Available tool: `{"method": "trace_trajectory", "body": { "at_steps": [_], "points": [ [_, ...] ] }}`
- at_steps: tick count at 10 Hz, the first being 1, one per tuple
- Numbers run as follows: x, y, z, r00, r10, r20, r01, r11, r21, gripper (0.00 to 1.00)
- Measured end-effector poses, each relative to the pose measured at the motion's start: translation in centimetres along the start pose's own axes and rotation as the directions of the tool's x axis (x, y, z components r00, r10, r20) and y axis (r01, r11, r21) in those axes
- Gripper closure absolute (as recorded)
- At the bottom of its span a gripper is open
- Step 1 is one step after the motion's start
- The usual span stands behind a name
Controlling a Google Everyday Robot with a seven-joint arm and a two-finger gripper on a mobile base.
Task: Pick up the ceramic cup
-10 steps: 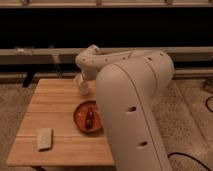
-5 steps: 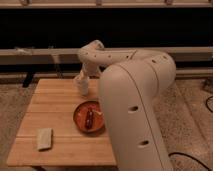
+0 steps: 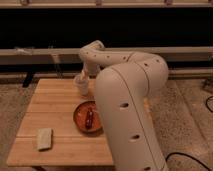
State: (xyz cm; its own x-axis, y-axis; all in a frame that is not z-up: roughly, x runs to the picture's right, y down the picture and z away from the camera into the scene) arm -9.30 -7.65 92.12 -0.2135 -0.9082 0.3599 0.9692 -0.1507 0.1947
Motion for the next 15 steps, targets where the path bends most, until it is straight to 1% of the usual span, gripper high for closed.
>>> {"method": "trace_trajectory", "body": {
  "at_steps": [2, 4, 5, 6, 7, 9, 10, 12, 13, 15],
  "points": [
    [0.0, 0.3, 1.1, 1.0, 0.02, 0.016, -0.02, 1.0, 0.002, 0.22],
    [-0.1, 0.1, 2.0, 0.999, 0.024, 0.035, -0.024, 1.0, 0.014, 0.23],
    [-0.2, 0.0, 2.3, 0.999, 0.021, 0.047, -0.022, 1.0, 0.018, 0.26],
    [-0.4, -0.1, 2.6, 0.998, 0.017, 0.06, -0.018, 1.0, 0.022, 0.35],
    [-0.6, -0.5, 2.9, 0.997, 0.009, 0.074, -0.011, 1.0, 0.025, 0.47],
    [-0.9, -0.9, 3.1, 0.996, -0.002, 0.092, -0.001, 1.0, 0.027, 0.66],
    [-1.0, -0.9, 3.0, 0.995, -0.007, 0.1, 0.004, 1.0, 0.028, 0.78],
    [-1.1, -1.0, 3.0, 0.994, -0.011, 0.109, 0.007, 0.999, 0.033, 0.95],
    [-1.2, -1.0, 2.9, 0.994, -0.008, 0.113, 0.003, 0.999, 0.046, 1.0],
    [-0.9, -1.4, 1.7, 0.994, -0.026, 0.104, 0.022, 0.999, 0.04, 1.0]
  ]
}}
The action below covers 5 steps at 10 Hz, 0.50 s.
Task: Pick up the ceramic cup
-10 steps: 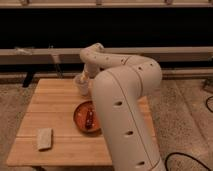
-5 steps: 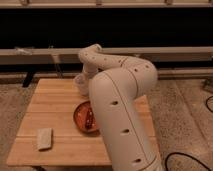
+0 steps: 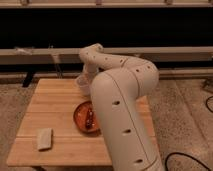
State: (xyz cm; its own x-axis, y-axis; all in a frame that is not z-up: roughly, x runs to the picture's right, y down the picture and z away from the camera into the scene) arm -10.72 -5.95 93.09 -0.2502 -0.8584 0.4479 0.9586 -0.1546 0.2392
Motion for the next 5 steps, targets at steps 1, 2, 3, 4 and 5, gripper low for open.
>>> {"method": "trace_trajectory", "body": {
  "at_steps": [1, 2, 3, 4, 5],
  "points": [
    [0.3, -0.6, -0.9, 1.0, -0.011, -0.003, 0.011, 1.0, -0.002, 1.0],
    [0.5, -0.9, -1.9, 1.0, -0.02, -0.004, 0.02, 1.0, -0.005, 1.0],
    [0.5, -0.9, -2.3, 1.0, -0.026, -0.005, 0.026, 1.0, -0.007, 1.0],
    [0.5, -1.2, -2.6, 0.999, -0.033, -0.006, 0.033, 0.999, -0.006, 1.0],
    [0.6, -1.7, -3.0, 0.999, -0.043, -0.01, 0.043, 0.999, -0.008, 1.0]
  ]
}}
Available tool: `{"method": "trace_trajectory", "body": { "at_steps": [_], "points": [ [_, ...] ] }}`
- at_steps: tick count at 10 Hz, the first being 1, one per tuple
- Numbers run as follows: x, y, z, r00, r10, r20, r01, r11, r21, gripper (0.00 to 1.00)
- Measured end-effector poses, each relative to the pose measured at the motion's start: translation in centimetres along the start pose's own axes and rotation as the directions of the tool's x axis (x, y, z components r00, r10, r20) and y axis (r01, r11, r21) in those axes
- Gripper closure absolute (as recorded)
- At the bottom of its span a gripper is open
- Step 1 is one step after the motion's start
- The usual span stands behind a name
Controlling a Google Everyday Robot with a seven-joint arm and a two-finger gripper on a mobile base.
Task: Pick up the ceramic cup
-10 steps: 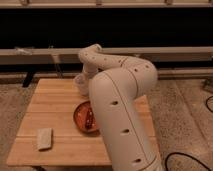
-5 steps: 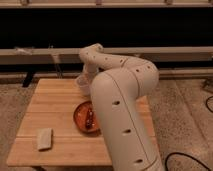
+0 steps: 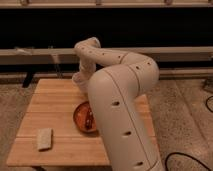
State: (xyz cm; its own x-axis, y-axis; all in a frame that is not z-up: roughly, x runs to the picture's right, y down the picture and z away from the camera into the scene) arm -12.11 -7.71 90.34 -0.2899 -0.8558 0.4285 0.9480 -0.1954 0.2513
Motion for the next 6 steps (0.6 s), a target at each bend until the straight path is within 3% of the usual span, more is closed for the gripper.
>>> {"method": "trace_trajectory", "body": {
  "at_steps": [4, 6],
  "points": [
    [0.2, -2.3, -3.0, 0.999, -0.031, -0.019, 0.031, 0.999, -0.01, 1.0],
    [0.2, -2.8, -3.5, 0.999, -0.042, -0.026, 0.042, 0.999, -0.012, 1.0]
  ]
}}
